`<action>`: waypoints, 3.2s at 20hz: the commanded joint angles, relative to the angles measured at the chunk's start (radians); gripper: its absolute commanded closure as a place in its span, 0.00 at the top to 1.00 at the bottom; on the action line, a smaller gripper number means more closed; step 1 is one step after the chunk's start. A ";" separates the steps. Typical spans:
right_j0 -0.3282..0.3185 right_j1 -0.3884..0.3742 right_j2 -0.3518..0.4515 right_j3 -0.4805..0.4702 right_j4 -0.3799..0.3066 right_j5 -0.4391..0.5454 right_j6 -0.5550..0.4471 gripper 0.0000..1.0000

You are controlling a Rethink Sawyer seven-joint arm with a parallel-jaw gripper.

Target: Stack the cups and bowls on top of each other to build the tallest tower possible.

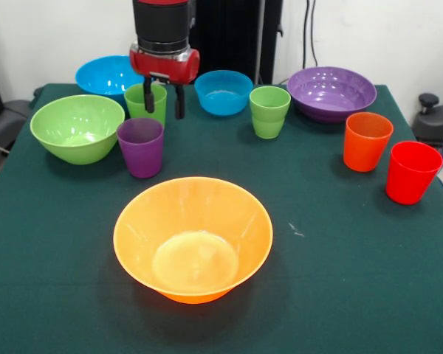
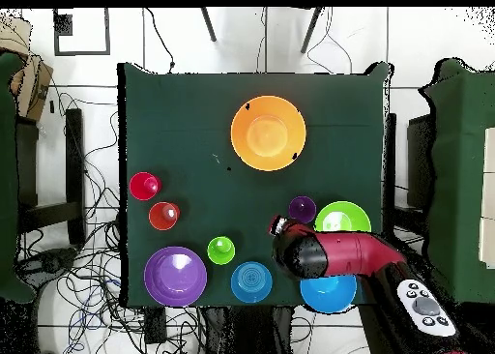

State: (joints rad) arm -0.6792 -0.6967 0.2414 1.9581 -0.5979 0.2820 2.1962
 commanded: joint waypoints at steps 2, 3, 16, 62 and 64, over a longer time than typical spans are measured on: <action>0.002 0.027 0.027 -0.077 -0.078 -0.069 -0.030 1.00; -0.001 0.023 0.030 -0.072 -0.079 -0.070 -0.033 1.00; -0.054 0.040 0.086 -0.105 -0.072 -0.044 -0.084 1.00; 0.049 0.127 -0.004 -0.218 -0.062 -0.055 -0.003 1.00; 0.045 0.113 0.009 -0.211 -0.054 -0.044 -0.012 1.00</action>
State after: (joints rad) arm -0.6846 -0.5970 0.1645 1.7937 -0.6385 0.2582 2.1962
